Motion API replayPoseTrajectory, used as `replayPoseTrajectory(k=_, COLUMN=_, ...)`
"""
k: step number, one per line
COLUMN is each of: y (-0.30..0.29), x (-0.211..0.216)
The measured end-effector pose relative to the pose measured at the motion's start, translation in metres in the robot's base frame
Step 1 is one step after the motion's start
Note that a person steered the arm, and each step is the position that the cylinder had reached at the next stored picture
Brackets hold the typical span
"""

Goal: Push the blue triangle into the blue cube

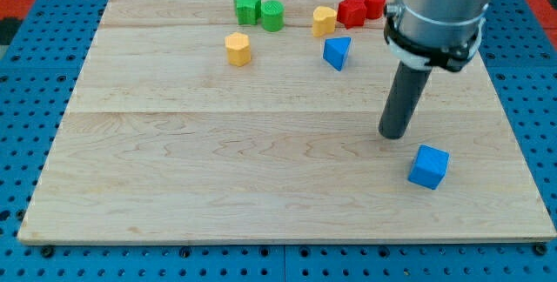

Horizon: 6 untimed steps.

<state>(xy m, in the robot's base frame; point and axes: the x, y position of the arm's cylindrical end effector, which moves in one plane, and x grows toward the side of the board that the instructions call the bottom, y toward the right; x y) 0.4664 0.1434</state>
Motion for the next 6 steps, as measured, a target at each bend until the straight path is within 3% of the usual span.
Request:
replayPoseTrajectory(k=2, y=0.016, x=-0.137)
replayPoseTrajectory(k=3, y=-0.028, x=-0.168)
replayPoseTrajectory(k=4, y=-0.083, x=-0.158)
replayPoseTrajectory(k=5, y=-0.056, x=-0.097)
replayPoseTrajectory(k=6, y=-0.032, x=-0.082)
